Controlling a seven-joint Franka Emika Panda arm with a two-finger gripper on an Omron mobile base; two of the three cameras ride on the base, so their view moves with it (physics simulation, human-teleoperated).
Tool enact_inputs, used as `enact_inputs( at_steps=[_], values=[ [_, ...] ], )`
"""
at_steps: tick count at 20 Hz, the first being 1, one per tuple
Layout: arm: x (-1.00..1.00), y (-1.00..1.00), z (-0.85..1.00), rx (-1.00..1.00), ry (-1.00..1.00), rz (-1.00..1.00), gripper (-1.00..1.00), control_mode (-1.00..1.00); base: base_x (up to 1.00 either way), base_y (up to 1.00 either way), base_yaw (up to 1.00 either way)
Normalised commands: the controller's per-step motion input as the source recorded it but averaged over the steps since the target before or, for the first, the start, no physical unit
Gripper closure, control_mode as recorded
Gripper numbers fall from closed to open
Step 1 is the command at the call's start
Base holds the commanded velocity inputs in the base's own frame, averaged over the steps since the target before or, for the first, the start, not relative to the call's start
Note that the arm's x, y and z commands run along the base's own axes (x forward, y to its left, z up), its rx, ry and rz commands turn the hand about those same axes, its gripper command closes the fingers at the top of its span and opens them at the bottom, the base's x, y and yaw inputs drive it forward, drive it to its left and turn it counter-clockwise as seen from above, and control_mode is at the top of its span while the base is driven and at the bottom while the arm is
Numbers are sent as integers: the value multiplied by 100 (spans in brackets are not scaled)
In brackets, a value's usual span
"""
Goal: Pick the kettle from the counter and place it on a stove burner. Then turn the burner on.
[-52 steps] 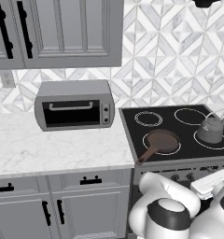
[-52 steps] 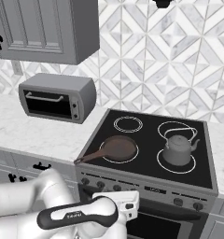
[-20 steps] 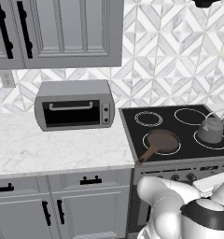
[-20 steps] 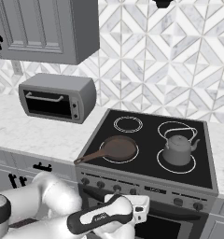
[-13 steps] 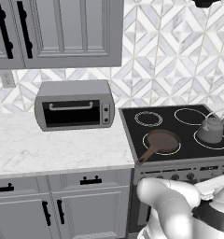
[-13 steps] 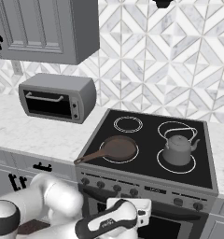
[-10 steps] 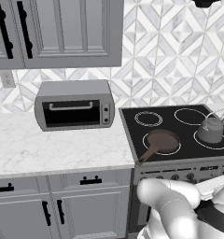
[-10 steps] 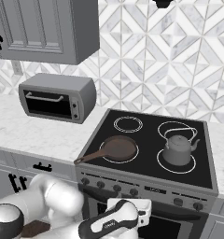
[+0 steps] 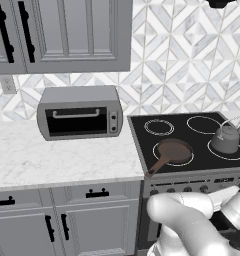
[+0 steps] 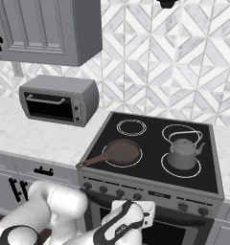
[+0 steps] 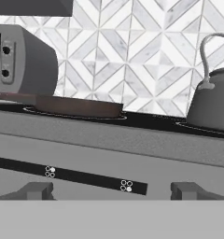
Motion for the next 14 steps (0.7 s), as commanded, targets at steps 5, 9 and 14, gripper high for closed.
enact_inputs(
  at_steps=[5,9,14],
  values=[
    [24,0,-33,0,0,2,-100,-100,0,0,0],
    [15,-2,-32,0,0,1,-100,-100,0,0,0],
    [15,-2,-24,0,0,0,-100,-100,0,0,0]
  ],
)
